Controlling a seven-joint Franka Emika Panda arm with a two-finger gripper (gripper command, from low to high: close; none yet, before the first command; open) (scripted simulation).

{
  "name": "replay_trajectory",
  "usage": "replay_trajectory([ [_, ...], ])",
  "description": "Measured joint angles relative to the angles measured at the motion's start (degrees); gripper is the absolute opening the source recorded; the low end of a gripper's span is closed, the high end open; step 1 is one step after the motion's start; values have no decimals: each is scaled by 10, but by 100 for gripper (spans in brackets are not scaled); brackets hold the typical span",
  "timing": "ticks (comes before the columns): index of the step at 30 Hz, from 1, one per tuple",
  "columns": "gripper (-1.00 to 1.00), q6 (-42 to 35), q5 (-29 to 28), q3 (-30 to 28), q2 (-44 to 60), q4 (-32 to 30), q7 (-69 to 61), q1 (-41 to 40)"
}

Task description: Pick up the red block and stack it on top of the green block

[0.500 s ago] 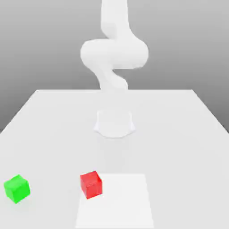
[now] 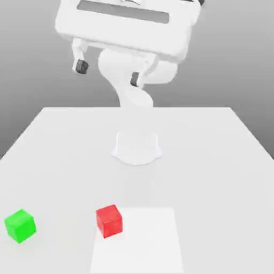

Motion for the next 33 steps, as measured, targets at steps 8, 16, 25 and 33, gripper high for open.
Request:
replay_trajectory([
  [8,0,41,-50,19,102,-45,124,-56],
  [16,0,91,-50,11,185,-93,213,-82],
  [25,0,161,62,9,236,-152,234,-89],
  [33,0,202,159,26,254,-166,208,-88],
])
